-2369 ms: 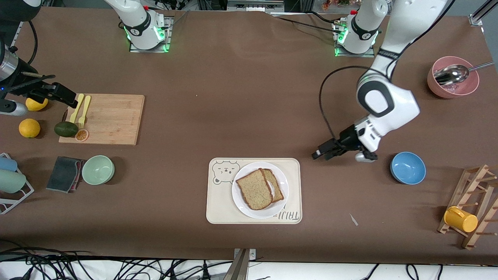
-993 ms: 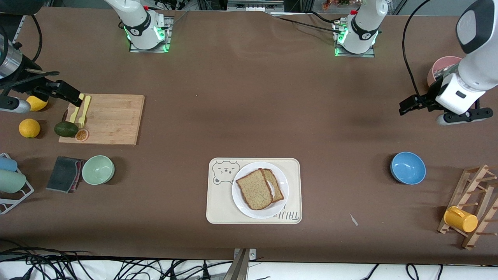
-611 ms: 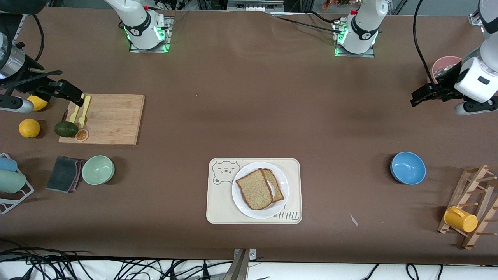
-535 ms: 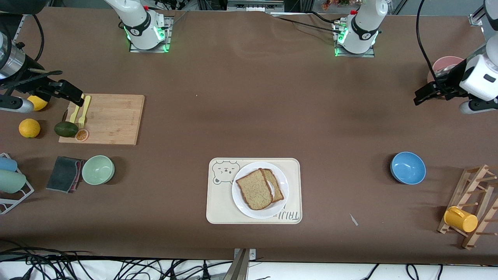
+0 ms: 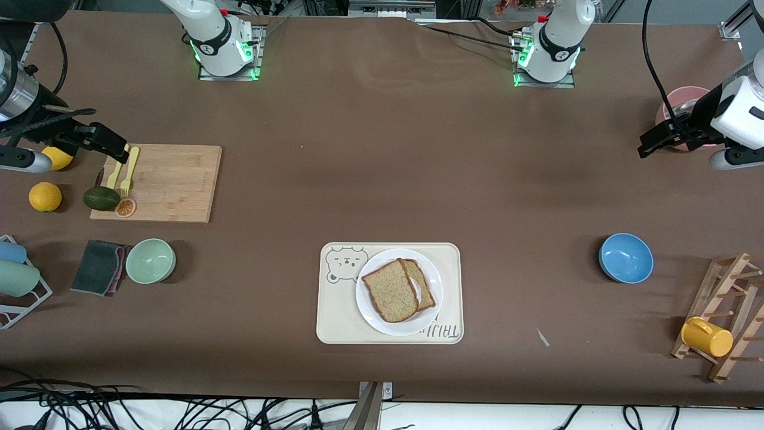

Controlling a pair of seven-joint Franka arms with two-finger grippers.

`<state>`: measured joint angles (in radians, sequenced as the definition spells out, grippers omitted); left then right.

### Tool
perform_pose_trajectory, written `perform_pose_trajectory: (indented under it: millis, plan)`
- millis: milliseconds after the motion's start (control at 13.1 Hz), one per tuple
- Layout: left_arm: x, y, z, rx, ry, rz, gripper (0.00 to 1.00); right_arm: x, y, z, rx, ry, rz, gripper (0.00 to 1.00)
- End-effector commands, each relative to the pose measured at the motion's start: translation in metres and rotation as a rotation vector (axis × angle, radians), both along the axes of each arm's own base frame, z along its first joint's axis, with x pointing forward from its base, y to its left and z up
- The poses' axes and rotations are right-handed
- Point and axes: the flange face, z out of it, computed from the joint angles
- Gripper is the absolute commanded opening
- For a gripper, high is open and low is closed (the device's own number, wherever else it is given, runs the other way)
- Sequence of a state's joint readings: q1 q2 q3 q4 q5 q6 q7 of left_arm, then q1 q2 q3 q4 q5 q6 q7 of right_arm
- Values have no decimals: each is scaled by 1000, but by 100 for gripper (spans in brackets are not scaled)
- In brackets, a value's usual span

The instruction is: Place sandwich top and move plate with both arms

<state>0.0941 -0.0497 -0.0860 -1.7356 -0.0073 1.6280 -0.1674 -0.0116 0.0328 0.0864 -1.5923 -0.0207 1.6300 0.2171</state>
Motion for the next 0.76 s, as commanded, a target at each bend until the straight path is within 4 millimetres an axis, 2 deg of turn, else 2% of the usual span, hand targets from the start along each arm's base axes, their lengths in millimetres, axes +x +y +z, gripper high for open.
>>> perform_pose_trajectory:
  millis: [0,153,229,382,688]
  plan:
    - [0,-5,9,-16,2,-29,100,-3,3,9,9,-5,-4,100]
    - [1,-11,11,-40,-3,-94,100,-2,3,9,9,-7,-4,100]
    - [0,-9,26,-48,-20,-154,100,-2,3,9,9,-8,-4,100]
    - [-4,-12,40,-93,-3,-181,100,-2,3,9,9,-8,-4,100]
    - [7,-14,37,-92,-43,-179,100,-2,3,9,11,-11,-4,100]
